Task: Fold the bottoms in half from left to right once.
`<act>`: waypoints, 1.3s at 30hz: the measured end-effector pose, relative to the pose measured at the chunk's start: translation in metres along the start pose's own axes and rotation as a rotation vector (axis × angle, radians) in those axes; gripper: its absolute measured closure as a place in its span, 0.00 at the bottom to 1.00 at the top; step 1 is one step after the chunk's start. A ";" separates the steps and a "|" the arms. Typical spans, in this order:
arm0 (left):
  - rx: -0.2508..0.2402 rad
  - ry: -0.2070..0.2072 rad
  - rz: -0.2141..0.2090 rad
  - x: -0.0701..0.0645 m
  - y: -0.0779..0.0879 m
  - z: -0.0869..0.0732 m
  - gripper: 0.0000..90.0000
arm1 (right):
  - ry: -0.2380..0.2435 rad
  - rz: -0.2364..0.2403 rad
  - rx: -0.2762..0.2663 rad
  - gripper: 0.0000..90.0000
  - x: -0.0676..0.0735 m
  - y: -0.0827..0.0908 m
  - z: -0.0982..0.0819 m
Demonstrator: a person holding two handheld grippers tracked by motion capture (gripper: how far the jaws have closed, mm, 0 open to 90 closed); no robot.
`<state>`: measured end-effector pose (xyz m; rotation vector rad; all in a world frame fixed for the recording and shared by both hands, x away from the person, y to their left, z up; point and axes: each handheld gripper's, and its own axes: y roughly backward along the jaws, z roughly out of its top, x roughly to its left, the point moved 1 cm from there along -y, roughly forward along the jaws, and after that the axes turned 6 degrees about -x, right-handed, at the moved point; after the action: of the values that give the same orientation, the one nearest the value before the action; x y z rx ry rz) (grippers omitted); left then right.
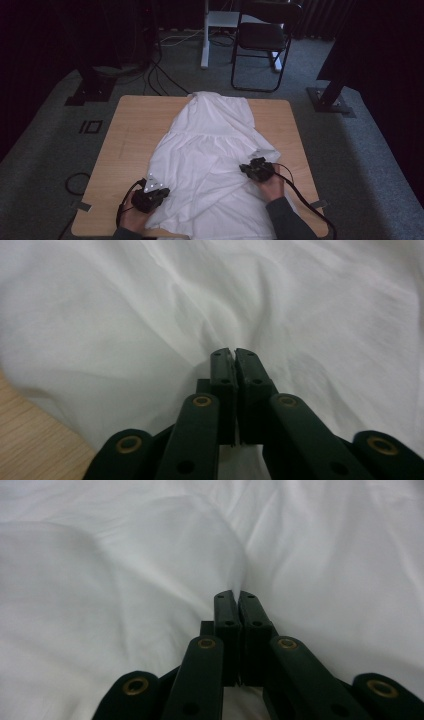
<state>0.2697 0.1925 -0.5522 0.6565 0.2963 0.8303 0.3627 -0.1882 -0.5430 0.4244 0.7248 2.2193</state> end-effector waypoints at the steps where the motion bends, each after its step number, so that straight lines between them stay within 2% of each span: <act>1: -0.010 0.011 0.004 0.000 0.007 -0.002 0.98 | -0.001 -0.002 -0.029 0.98 0.000 0.025 -0.013; 2: -0.010 0.011 0.004 0.000 0.007 -0.002 0.98 | -0.001 -0.002 -0.029 0.98 0.000 0.025 -0.013; 3: -0.019 0.018 0.014 0.001 0.013 -0.004 0.98 | -0.011 -0.005 -0.046 0.98 0.000 0.048 -0.029; 4: -0.019 0.018 0.014 0.001 0.013 -0.004 0.98 | -0.011 -0.005 -0.046 0.98 0.000 0.048 -0.029; 5: -0.027 0.029 0.020 0.002 0.019 -0.007 0.98 | -0.014 -0.014 -0.063 0.98 -0.001 0.069 -0.046; 6: -0.027 0.029 0.020 0.002 0.019 -0.007 0.98 | -0.014 -0.014 -0.063 0.98 -0.001 0.069 -0.046; 7: -0.024 0.030 0.035 0.002 0.022 -0.009 0.98 | 0.002 -0.024 -0.074 0.98 -0.006 0.093 -0.069; 8: -0.024 0.030 0.035 0.002 0.022 -0.009 0.98 | 0.002 -0.024 -0.074 0.98 -0.006 0.093 -0.069; 9: -0.015 0.027 0.059 0.003 0.026 -0.013 0.98 | -0.020 -0.015 -0.081 0.99 -0.012 0.109 -0.089; 10: -0.015 0.027 0.059 0.003 0.026 -0.013 0.98 | -0.020 -0.015 -0.081 0.99 -0.012 0.109 -0.089; 11: -0.020 0.049 0.062 0.005 0.030 -0.016 0.98 | -0.070 0.007 -0.106 0.99 -0.016 0.129 -0.112; 14: -0.028 0.059 0.054 0.006 0.032 -0.017 0.98 | -0.080 0.002 -0.113 0.99 -0.017 0.136 -0.121; 15: -0.037 0.060 0.038 0.005 0.033 -0.017 0.98 | -0.093 0.001 -0.113 0.99 -0.017 0.142 -0.129; 16: -0.045 0.057 0.042 0.004 0.033 -0.017 0.91 | -0.113 0.011 -0.111 0.97 -0.014 0.149 -0.140; 17: -0.066 0.042 0.034 0.001 0.033 -0.015 0.74 | -0.114 0.000 -0.101 0.75 -0.012 0.150 -0.143; 19: -0.082 0.039 0.024 -0.001 0.033 -0.015 0.67 | -0.120 -0.025 -0.122 0.61 -0.010 0.150 -0.137; 20: -0.093 0.039 0.019 -0.002 0.033 -0.014 0.67 | -0.120 -0.025 -0.122 0.61 -0.010 0.150 -0.137; 21: -0.102 0.041 0.011 -0.004 0.034 -0.013 0.64 | -0.113 -0.011 -0.159 0.55 -0.008 0.147 -0.125; 22: -0.102 0.041 0.011 -0.004 0.034 -0.013 0.63 | -0.113 -0.011 -0.159 0.55 -0.008 0.147 -0.125; 23: -0.106 0.040 0.012 -0.004 0.035 -0.013 0.63 | -0.098 0.007 -0.177 0.53 -0.005 0.138 -0.111; 24: -0.106 0.040 0.012 -0.004 0.035 -0.013 0.62 | -0.098 0.007 -0.177 0.53 -0.005 0.138 -0.111; 25: -0.104 0.044 0.011 -0.003 0.035 -0.014 0.62 | -0.101 0.002 -0.159 0.53 -0.005 0.123 -0.098; 26: -0.097 0.042 0.013 -0.003 0.035 -0.014 0.62 | -0.101 0.002 -0.159 0.53 -0.005 0.123 -0.098; 27: -0.093 0.039 0.011 -0.003 0.035 -0.014 0.61 | -0.094 -0.010 -0.128 0.52 -0.006 0.105 -0.089; 28: -0.093 0.040 0.004 -0.004 0.034 -0.015 0.61 | -0.094 -0.010 -0.128 0.52 -0.006 0.105 -0.089; 29: -0.079 0.031 -0.004 -0.006 0.032 -0.016 0.60 | -0.095 -0.039 -0.087 0.49 -0.010 0.087 -0.084; 30: -0.079 0.031 -0.004 -0.006 0.032 -0.016 0.59 | -0.095 -0.039 -0.087 0.49 -0.010 0.087 -0.084; 31: -0.055 0.030 -0.011 -0.007 0.027 -0.019 0.58 | -0.106 -0.047 -0.034 0.53 -0.013 0.073 -0.084; 32: -0.055 0.030 -0.011 -0.007 0.027 -0.019 0.58 | -0.106 -0.047 -0.034 0.53 -0.013 0.073 -0.084; 33: -0.041 0.030 -0.020 -0.010 0.023 -0.022 0.57 | -0.095 -0.004 -0.019 0.76 -0.010 0.073 -0.087; 34: -0.041 0.030 -0.020 -0.010 0.023 -0.022 0.56 | -0.095 -0.004 -0.019 0.76 -0.010 0.073 -0.087; 35: -0.031 0.022 -0.025 -0.012 0.021 -0.023 0.55 | -0.086 0.037 -0.012 0.89 -0.005 0.082 -0.092; 36: -0.021 0.018 -0.034 -0.013 0.019 -0.024 0.55 | -0.086 0.037 -0.012 0.89 -0.005 0.082 -0.092; 37: -0.002 0.005 -0.037 -0.017 0.016 -0.025 0.54 | -0.065 0.046 0.021 0.90 0.001 0.092 -0.101; 38: -0.002 0.005 -0.037 -0.017 0.016 -0.025 0.54 | -0.065 0.046 0.021 0.90 0.001 0.092 -0.101; 39: -0.004 -0.008 -0.023 -0.020 0.013 -0.024 0.54 | -0.057 0.040 0.010 0.89 0.007 0.101 -0.111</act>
<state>0.2376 0.1941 -0.5623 0.6520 0.2943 0.8062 0.2462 -0.2805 -0.5677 0.5097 0.7028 2.2322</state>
